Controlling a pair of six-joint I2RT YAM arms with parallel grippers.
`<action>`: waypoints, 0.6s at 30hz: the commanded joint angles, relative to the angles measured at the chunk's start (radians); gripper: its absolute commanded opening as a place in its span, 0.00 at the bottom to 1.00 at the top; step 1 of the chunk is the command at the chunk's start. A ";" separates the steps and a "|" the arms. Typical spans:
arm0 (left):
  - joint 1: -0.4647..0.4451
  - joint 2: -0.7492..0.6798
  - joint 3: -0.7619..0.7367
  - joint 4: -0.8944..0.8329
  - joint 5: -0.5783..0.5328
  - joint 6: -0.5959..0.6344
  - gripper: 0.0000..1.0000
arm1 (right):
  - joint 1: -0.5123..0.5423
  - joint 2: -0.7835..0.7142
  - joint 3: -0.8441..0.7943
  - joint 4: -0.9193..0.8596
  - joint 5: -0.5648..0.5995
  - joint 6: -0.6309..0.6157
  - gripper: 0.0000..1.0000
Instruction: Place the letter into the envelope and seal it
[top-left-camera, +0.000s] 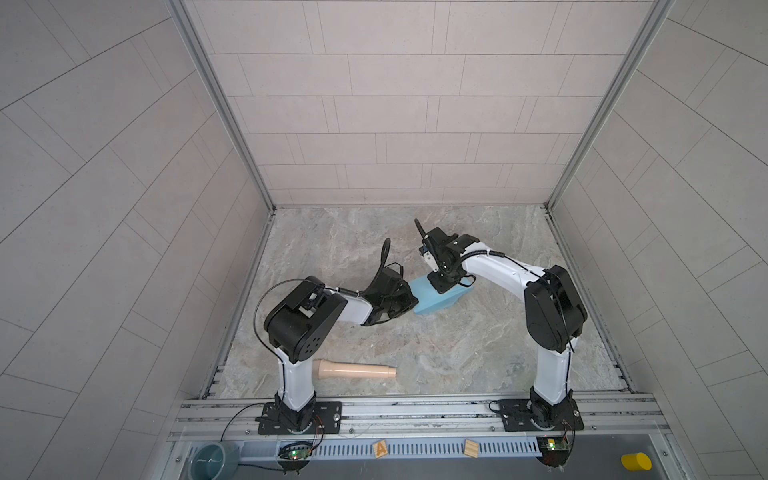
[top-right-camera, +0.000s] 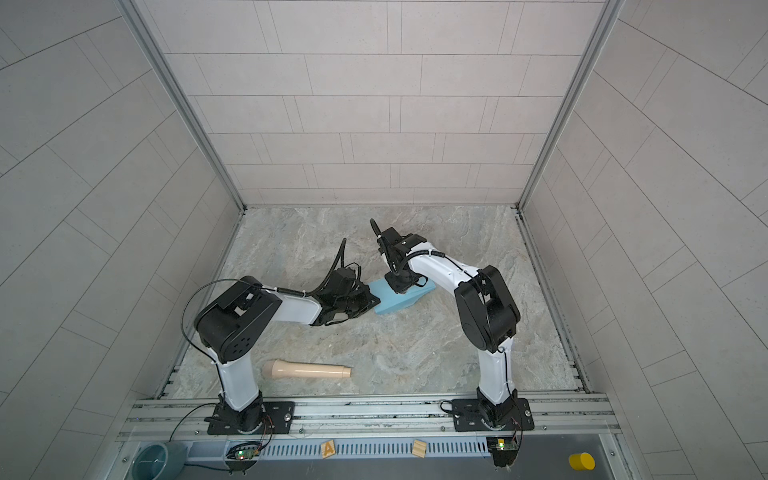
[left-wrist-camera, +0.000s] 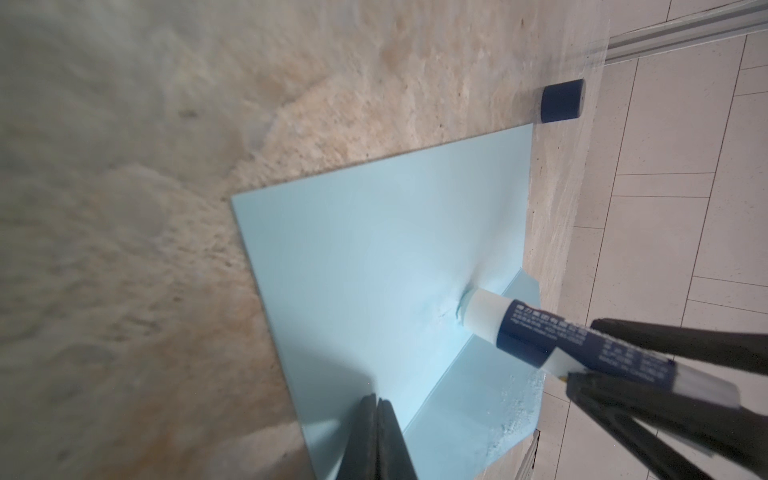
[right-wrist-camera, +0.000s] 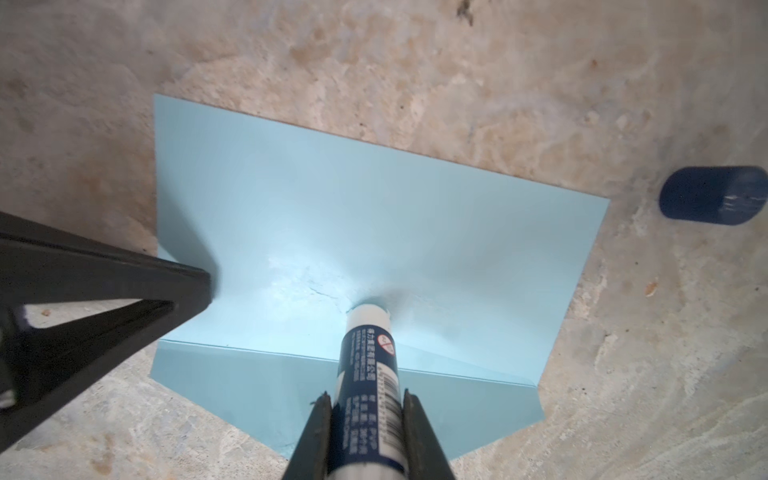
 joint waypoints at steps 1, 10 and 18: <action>-0.004 0.024 -0.019 -0.011 -0.005 -0.001 0.04 | -0.045 -0.003 -0.038 -0.035 0.059 -0.010 0.00; -0.005 0.023 -0.024 -0.008 -0.003 -0.005 0.04 | -0.130 0.013 -0.010 -0.039 0.038 -0.008 0.00; -0.005 0.004 -0.025 -0.013 -0.008 -0.002 0.04 | -0.154 -0.030 0.009 -0.015 -0.080 0.005 0.00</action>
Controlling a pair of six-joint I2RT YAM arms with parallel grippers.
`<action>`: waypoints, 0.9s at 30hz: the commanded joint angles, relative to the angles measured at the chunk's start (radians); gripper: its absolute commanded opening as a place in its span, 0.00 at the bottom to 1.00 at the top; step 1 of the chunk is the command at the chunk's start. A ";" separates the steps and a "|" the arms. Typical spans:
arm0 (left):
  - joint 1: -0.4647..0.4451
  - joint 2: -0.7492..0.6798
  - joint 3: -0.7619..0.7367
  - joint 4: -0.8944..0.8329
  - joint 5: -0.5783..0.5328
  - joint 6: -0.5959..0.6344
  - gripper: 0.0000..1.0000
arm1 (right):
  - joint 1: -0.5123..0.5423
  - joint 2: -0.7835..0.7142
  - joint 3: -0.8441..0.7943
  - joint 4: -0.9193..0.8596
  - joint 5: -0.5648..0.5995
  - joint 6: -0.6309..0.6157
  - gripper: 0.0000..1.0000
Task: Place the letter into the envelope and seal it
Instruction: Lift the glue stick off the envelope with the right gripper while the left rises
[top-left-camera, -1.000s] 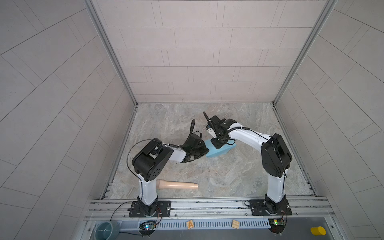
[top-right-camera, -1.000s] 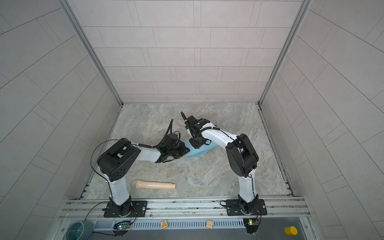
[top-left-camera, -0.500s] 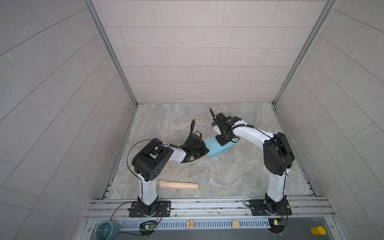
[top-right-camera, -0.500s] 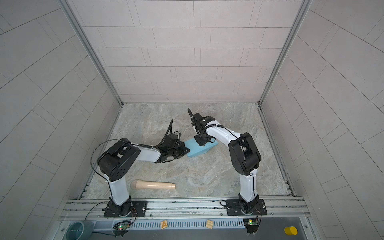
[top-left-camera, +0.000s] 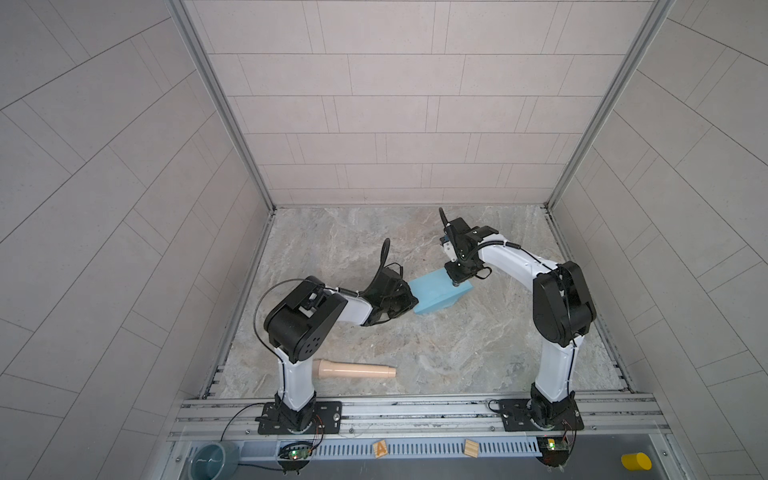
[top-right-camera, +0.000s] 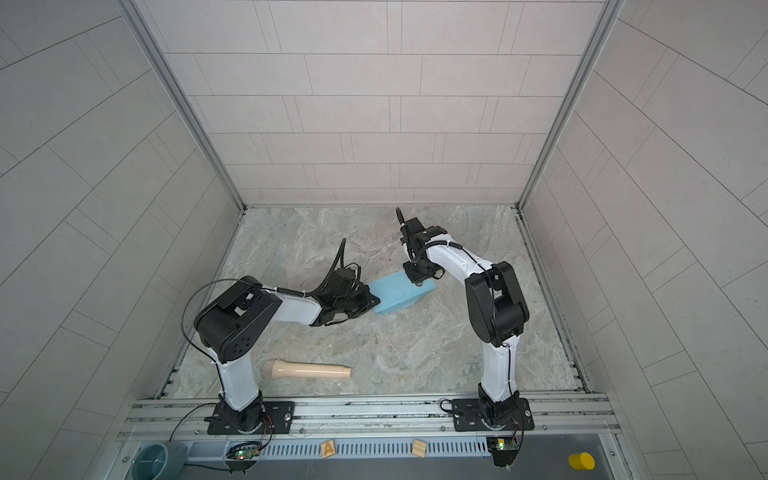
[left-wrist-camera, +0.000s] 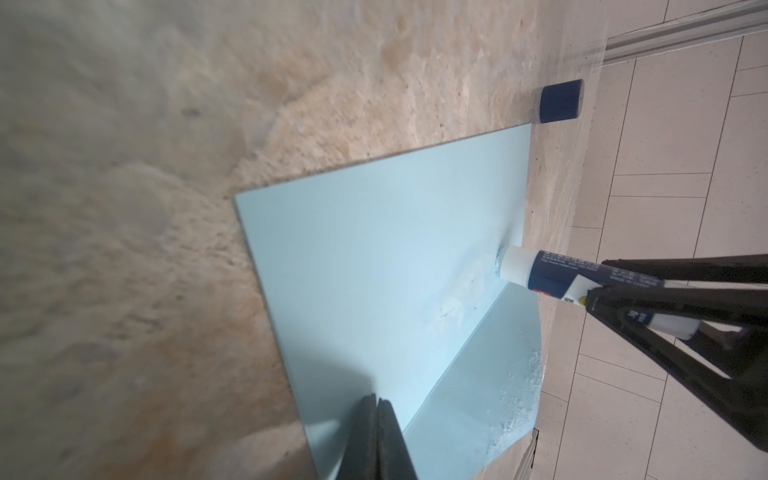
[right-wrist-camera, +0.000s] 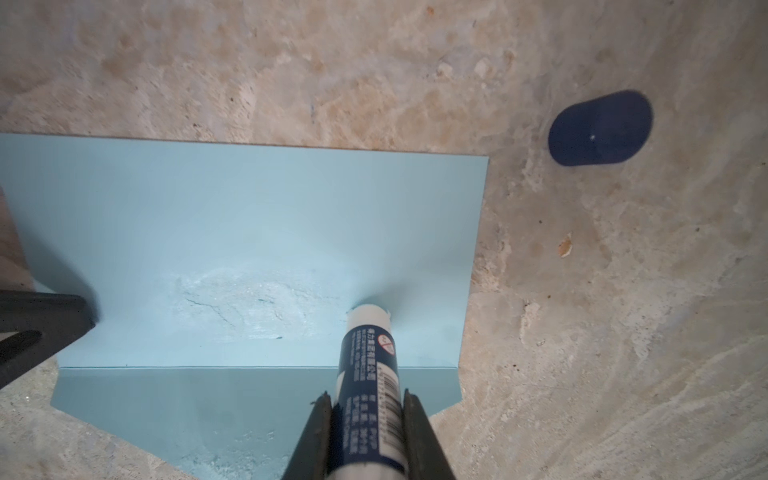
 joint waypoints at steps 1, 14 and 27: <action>-0.005 0.001 -0.020 -0.024 -0.011 0.001 0.04 | -0.005 -0.047 0.011 -0.001 -0.054 0.013 0.00; -0.005 -0.019 -0.016 -0.044 -0.017 0.013 0.05 | -0.109 -0.419 -0.228 0.431 -0.353 0.134 0.00; -0.004 -0.298 0.050 -0.188 -0.065 0.130 0.26 | -0.110 -0.626 -0.378 0.672 -0.469 0.220 0.00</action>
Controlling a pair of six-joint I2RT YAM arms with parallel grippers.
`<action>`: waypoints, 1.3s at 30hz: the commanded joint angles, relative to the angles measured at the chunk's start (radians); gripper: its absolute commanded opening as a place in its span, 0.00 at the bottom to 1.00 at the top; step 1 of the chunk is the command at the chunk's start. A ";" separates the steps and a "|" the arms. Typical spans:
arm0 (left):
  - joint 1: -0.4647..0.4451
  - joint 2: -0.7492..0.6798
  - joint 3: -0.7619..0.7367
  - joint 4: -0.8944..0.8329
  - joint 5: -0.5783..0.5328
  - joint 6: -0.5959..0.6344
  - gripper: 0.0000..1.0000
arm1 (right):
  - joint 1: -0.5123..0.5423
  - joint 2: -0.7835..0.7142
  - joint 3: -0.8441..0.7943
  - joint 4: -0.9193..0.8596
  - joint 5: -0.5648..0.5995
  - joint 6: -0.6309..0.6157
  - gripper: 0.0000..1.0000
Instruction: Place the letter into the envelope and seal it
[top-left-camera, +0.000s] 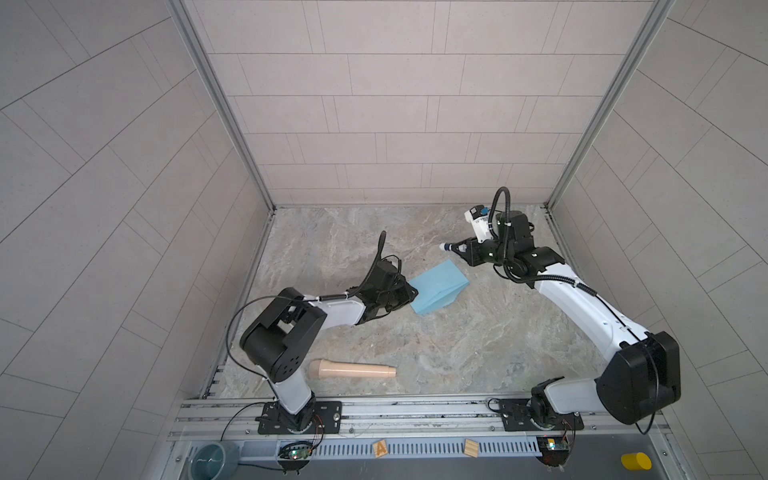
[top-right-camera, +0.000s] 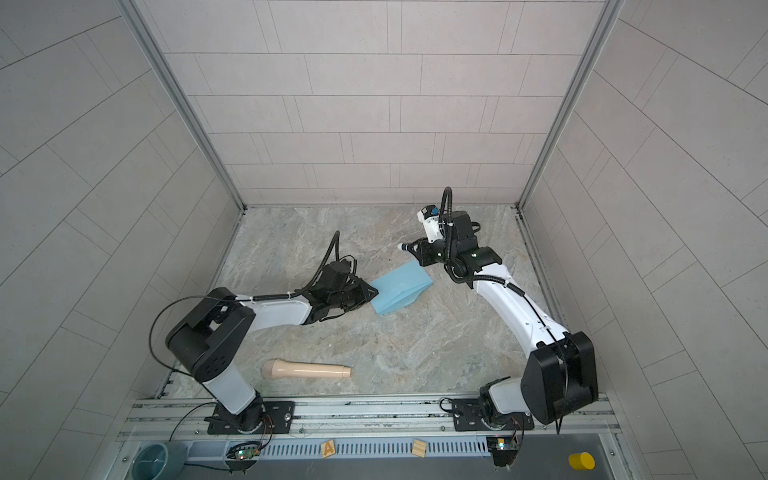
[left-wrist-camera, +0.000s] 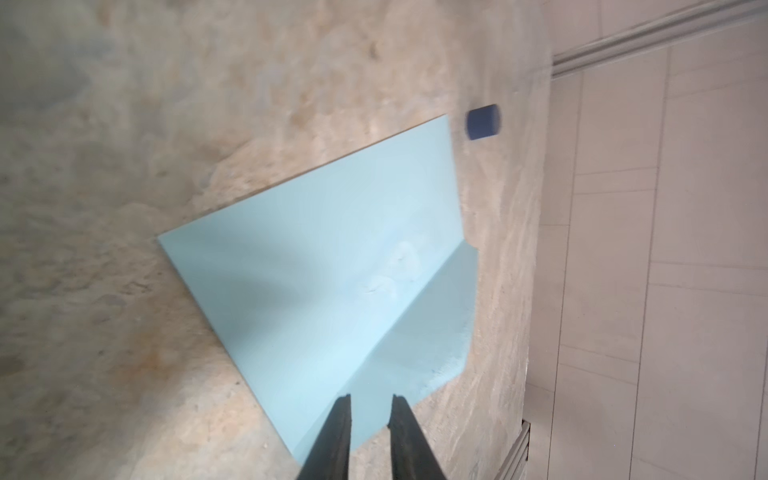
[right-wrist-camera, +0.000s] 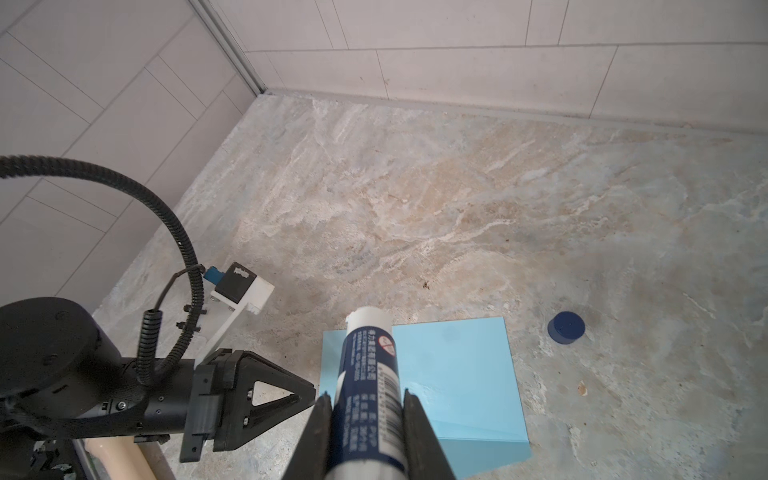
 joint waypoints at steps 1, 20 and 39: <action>-0.004 -0.123 0.044 -0.066 -0.033 0.072 0.29 | 0.001 -0.077 -0.035 0.138 -0.055 0.061 0.00; -0.005 -0.650 -0.061 0.149 -0.093 0.205 0.78 | 0.005 -0.175 -0.302 0.924 -0.158 0.701 0.00; -0.005 -0.643 -0.129 0.468 -0.061 0.252 0.90 | 0.136 -0.107 -0.393 1.355 -0.025 1.109 0.00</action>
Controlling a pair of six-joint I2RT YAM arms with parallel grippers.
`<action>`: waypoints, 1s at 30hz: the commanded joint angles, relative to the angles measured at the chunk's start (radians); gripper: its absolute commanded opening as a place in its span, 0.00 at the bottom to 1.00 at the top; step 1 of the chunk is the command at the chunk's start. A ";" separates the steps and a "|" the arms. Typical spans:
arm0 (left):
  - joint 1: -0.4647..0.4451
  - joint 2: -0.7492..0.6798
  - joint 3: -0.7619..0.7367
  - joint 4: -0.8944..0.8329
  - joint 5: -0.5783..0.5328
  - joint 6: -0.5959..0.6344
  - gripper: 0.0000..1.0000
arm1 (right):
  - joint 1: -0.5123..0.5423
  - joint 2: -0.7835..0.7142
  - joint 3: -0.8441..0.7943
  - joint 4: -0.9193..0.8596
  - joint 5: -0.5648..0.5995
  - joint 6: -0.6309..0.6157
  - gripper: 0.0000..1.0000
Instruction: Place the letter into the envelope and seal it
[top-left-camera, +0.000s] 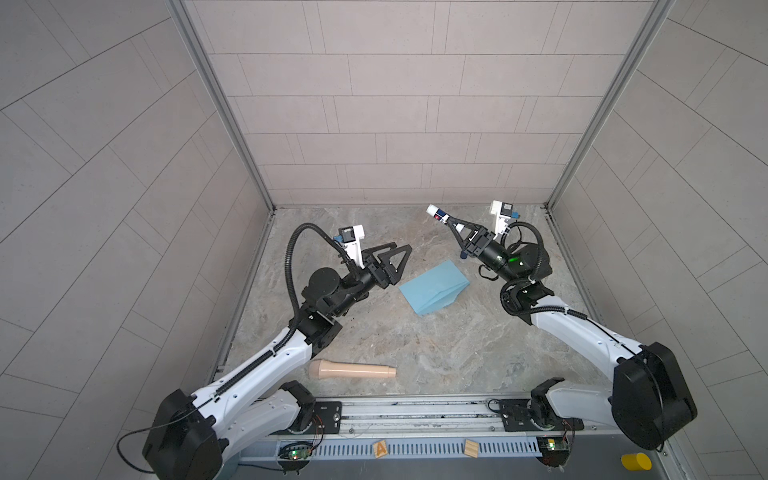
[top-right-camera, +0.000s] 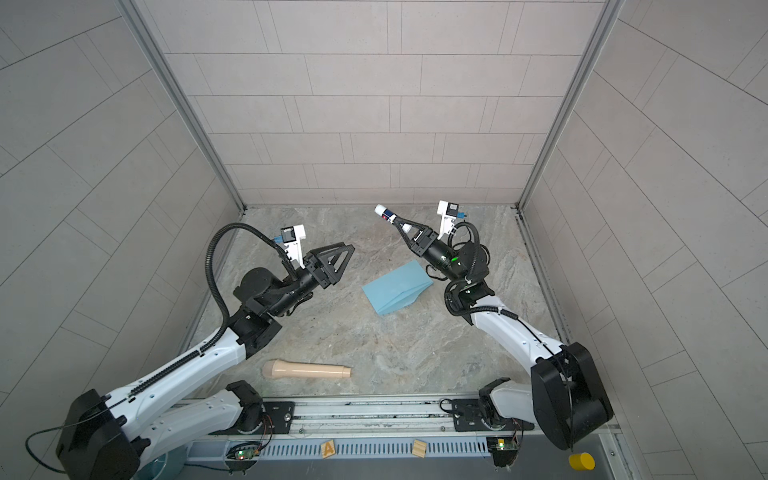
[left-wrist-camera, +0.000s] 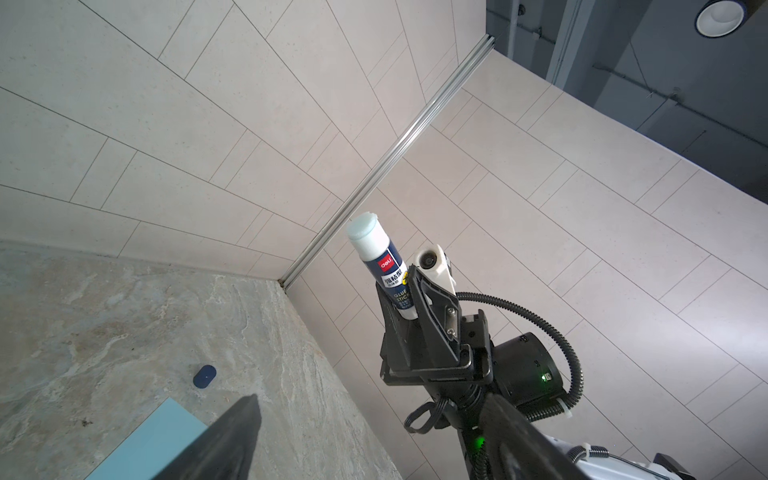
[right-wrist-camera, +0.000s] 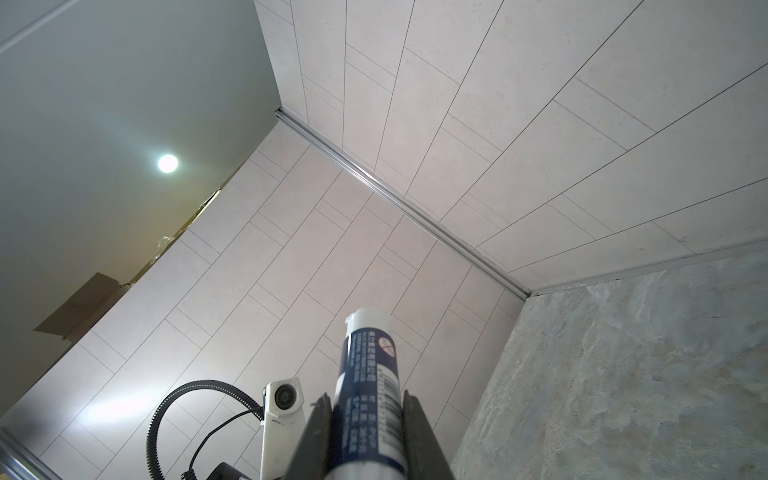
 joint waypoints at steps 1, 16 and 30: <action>-0.004 0.010 -0.006 0.132 0.005 0.019 0.90 | 0.036 -0.010 -0.006 0.091 0.049 0.060 0.00; -0.004 0.117 -0.012 0.381 -0.045 -0.081 0.90 | 0.191 0.032 -0.001 0.145 0.154 0.075 0.00; -0.004 0.175 0.015 0.434 -0.069 -0.181 0.80 | 0.253 0.077 0.012 0.198 0.186 0.086 0.00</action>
